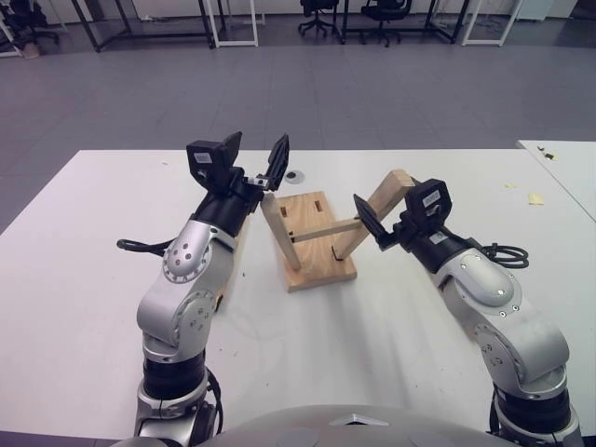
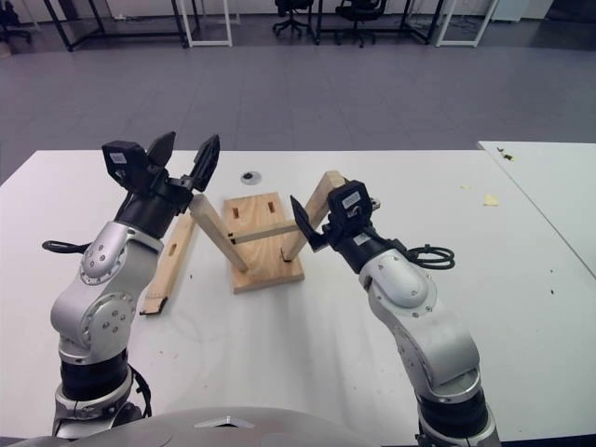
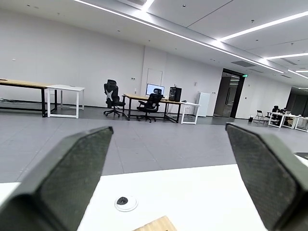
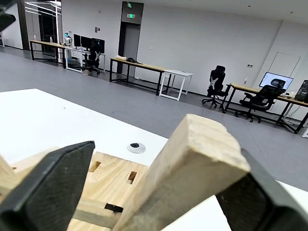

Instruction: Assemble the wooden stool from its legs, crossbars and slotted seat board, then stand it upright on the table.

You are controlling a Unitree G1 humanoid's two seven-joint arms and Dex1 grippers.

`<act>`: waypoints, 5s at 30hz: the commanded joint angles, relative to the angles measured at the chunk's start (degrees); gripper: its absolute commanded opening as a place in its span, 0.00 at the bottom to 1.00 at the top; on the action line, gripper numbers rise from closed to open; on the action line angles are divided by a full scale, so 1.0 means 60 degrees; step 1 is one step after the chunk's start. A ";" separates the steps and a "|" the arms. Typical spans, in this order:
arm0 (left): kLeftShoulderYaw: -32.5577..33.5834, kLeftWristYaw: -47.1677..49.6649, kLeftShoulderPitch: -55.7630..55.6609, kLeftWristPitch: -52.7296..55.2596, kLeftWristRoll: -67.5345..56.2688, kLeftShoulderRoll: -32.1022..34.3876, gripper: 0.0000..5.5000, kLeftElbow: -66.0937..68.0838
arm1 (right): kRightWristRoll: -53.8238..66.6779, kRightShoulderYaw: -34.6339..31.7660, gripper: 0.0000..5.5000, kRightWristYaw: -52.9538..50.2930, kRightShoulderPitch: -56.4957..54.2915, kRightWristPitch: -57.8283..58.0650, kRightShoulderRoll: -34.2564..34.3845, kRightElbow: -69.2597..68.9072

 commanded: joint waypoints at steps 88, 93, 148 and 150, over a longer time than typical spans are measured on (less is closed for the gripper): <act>-0.0731 -0.9125 -0.0260 -0.4614 0.4017 0.5422 0.79 0.8701 | -0.4356 0.2579 0.74 0.5069 -0.3645 -0.6136 0.0270 1.0126; -0.1010 -0.8702 -0.0161 -0.4926 0.4460 0.5409 0.79 0.9383 | -0.4438 0.2547 0.74 0.5438 -0.3406 -0.5986 0.0081 0.9791; -0.1089 -1.0482 0.0887 -0.6234 0.3669 0.6414 0.79 0.6632 | -0.4523 0.1332 0.74 0.6589 -0.3267 -0.9562 -0.0774 1.2987; -0.1306 -1.0466 0.0291 -0.6553 0.3980 0.6381 0.79 0.7219 | -0.4368 0.1419 0.74 0.7074 -0.2512 -0.8831 -0.0983 1.1374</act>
